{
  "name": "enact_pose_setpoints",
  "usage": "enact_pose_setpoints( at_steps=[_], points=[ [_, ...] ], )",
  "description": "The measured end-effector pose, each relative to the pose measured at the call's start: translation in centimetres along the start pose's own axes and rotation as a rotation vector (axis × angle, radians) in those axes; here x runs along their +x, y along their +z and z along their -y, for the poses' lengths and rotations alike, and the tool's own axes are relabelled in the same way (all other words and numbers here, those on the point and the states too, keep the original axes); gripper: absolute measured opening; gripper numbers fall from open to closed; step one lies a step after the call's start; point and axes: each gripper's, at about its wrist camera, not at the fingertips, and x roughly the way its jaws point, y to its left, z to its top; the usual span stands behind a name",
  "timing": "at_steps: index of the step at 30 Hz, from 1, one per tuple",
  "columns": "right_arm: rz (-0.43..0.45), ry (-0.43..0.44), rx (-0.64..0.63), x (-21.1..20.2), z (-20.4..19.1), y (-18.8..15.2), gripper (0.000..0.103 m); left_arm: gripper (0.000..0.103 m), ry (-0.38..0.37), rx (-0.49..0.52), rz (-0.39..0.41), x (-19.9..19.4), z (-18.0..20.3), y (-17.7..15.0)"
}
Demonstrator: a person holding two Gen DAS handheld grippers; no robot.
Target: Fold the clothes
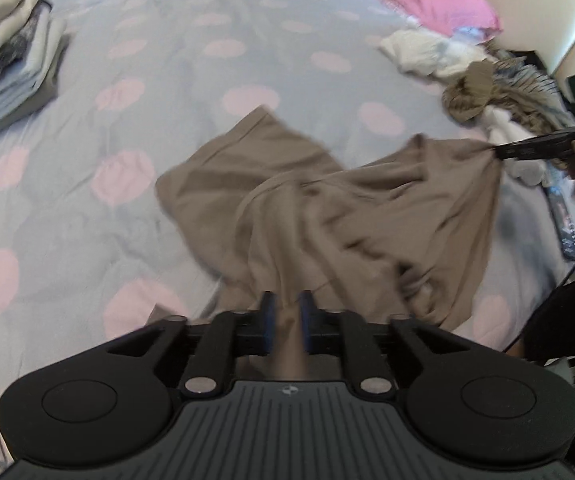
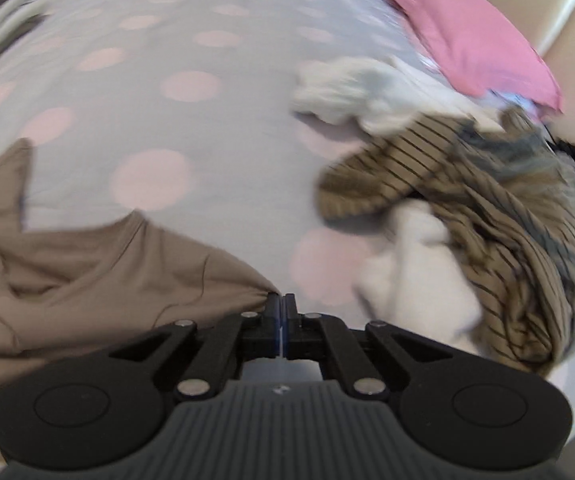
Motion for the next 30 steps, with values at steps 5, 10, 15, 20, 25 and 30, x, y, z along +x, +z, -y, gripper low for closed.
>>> enact_pose_setpoints(
  at_steps=[5,10,15,20,25,30],
  points=[
    [-0.052,-0.003,0.031,1.0,1.3,-1.2,0.001,0.043,0.055,-0.052,-0.029,1.3,-1.5,-0.8],
    [-0.064,0.016,0.025,1.1,0.8,-1.5,0.001,0.036,0.007,-0.084,-0.043,2.2,-1.8,-0.6],
    [-0.034,0.063,0.005,0.1,0.6,-1.0,0.010,0.018,0.003,-0.053,-0.058,2.5,-1.0,-0.8],
    [0.074,0.155,-0.044,-1.5,0.5,0.4,0.034,0.010,-0.004,-0.081,-0.059,2.4,-1.3,-0.5],
    [0.057,0.164,-0.152,1.6,-0.3,1.5,0.034,0.008,0.007,-0.083,-0.073,2.8,-1.3,-0.1],
    [-0.039,0.251,-0.110,4.1,-0.2,1.1,0.033,0.006,0.017,-0.101,-0.065,2.2,-2.0,0.2]
  ],
)
